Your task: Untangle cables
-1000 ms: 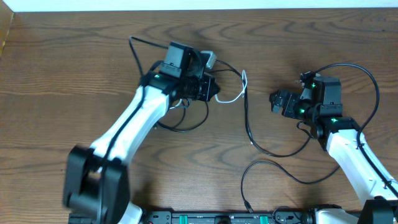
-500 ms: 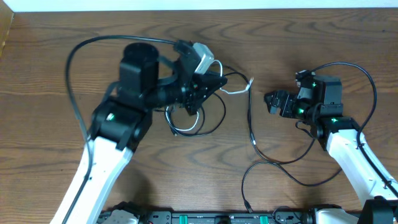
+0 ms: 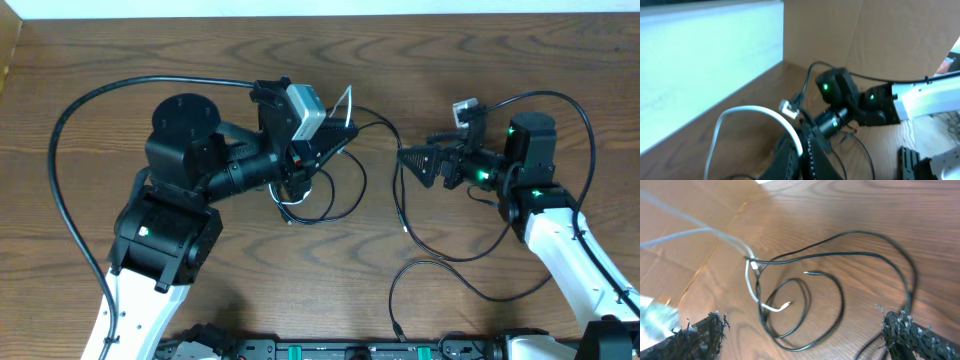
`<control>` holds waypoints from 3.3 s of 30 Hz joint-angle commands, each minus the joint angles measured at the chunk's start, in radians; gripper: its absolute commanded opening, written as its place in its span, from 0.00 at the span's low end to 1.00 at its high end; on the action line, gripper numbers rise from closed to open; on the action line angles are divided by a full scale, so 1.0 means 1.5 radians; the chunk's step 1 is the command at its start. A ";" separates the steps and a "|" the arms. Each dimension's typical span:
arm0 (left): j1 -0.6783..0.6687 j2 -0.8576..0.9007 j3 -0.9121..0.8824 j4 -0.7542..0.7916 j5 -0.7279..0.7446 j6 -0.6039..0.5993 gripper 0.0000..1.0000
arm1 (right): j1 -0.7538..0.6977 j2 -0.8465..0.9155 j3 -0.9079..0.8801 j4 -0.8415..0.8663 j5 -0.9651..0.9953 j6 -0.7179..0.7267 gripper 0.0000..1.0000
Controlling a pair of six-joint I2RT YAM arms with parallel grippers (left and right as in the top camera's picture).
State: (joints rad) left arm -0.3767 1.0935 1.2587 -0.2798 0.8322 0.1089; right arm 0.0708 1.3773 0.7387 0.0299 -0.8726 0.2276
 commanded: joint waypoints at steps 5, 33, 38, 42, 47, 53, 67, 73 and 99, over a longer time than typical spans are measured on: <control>0.001 -0.012 0.015 0.060 -0.001 -0.035 0.08 | 0.049 -0.002 -0.001 0.051 -0.056 -0.028 0.99; -0.033 -0.010 0.015 0.130 0.261 -0.106 0.08 | 0.273 -0.002 -0.001 0.336 0.304 -0.050 0.01; -0.033 -0.010 0.015 0.124 0.261 -0.106 0.08 | 0.269 -0.002 -0.001 0.359 0.304 -0.051 0.01; -0.033 -0.009 0.015 0.113 0.258 -0.106 0.16 | 0.254 -0.002 -0.001 0.372 0.310 -0.050 0.01; -0.009 -0.009 0.015 0.090 0.258 -0.106 0.76 | 0.213 -0.005 -0.001 0.400 0.318 -0.010 0.01; 0.046 0.000 0.015 0.039 0.251 -0.105 0.86 | 0.148 -0.017 0.004 0.526 0.262 0.118 0.01; 0.047 0.152 0.014 -0.118 0.101 -0.106 0.86 | 0.115 -0.019 0.101 0.601 0.191 0.257 0.01; 0.047 0.216 0.014 -0.108 0.103 -0.106 0.86 | 0.114 -0.019 0.140 0.601 0.194 0.273 0.01; 0.017 0.253 0.014 -0.120 -0.503 -0.232 0.86 | 0.115 -0.019 0.158 0.604 0.176 0.347 0.01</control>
State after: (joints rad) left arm -0.3550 1.4525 1.2598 -0.4286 0.4545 -0.1398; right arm 0.2459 1.3693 0.9493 0.9283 -0.5999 0.7273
